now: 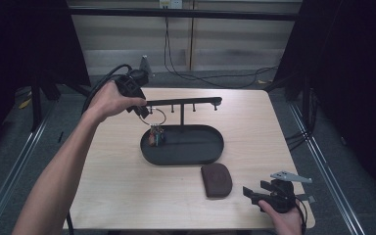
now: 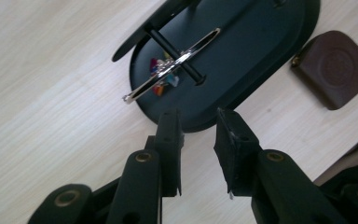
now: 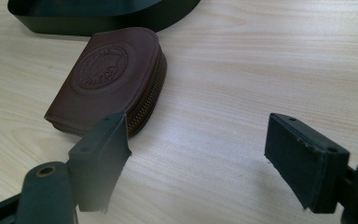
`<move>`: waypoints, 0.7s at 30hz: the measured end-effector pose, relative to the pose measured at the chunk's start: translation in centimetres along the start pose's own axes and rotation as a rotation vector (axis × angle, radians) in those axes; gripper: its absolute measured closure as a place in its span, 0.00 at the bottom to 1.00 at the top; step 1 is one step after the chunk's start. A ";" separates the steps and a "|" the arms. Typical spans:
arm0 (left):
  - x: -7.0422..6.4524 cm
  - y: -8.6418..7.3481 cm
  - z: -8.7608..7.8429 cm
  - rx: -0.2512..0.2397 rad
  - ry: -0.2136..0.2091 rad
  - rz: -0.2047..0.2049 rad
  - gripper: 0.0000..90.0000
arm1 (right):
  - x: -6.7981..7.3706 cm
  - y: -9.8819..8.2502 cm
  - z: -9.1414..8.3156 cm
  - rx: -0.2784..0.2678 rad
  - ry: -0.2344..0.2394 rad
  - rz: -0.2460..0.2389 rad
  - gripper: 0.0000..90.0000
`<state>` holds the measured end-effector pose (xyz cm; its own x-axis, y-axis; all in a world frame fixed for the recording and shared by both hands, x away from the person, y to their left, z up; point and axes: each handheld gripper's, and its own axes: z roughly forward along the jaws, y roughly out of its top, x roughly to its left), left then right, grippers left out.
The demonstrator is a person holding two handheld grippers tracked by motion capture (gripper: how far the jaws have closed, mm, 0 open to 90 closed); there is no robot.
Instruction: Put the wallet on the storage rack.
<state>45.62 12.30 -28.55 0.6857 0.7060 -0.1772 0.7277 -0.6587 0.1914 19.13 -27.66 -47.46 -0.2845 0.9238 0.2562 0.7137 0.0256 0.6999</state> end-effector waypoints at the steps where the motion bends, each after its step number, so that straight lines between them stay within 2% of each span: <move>1: 0.2 -0.2 0.0 -0.013 -0.008 -0.010 0.79 | 0.0 0.0 0.1 0.002 -0.001 0.000 0.24; 2: 0.4 -0.3 0.0 -0.027 -0.011 -0.025 0.79 | 0.0 0.0 0.1 0.003 -0.002 0.000 0.24; 5: 1.0 -1.1 0.2 -0.068 -0.062 -0.032 0.74 | 0.0 0.1 0.1 0.001 -0.003 0.001 0.24; 8: 1.4 -1.9 0.3 -0.085 -0.073 -0.029 0.67 | 0.0 0.1 0.1 0.007 -0.006 0.006 0.24; 12: 1.8 -3.3 0.3 -0.150 -0.097 -0.044 0.58 | 0.1 0.1 0.2 0.005 -0.010 0.000 0.24; 15: 1.9 -4.2 0.5 -0.171 -0.108 -0.058 0.54 | 0.0 0.1 0.2 0.006 -0.012 -0.001 0.24; 18: 1.7 -5.1 0.7 -0.200 -0.117 -0.057 0.51 | 0.1 0.1 0.3 0.011 -0.010 -0.003 0.24; 21: 1.7 -6.1 1.2 -0.208 -0.120 -0.057 0.49 | 0.1 0.1 0.2 0.008 -0.012 0.000 0.24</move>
<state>42.40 17.19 -31.18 0.6497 0.6966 -0.3044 0.7545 -0.5419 0.3704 19.32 -27.48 -47.55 -0.2765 0.9285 0.2479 0.7188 0.0286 0.6947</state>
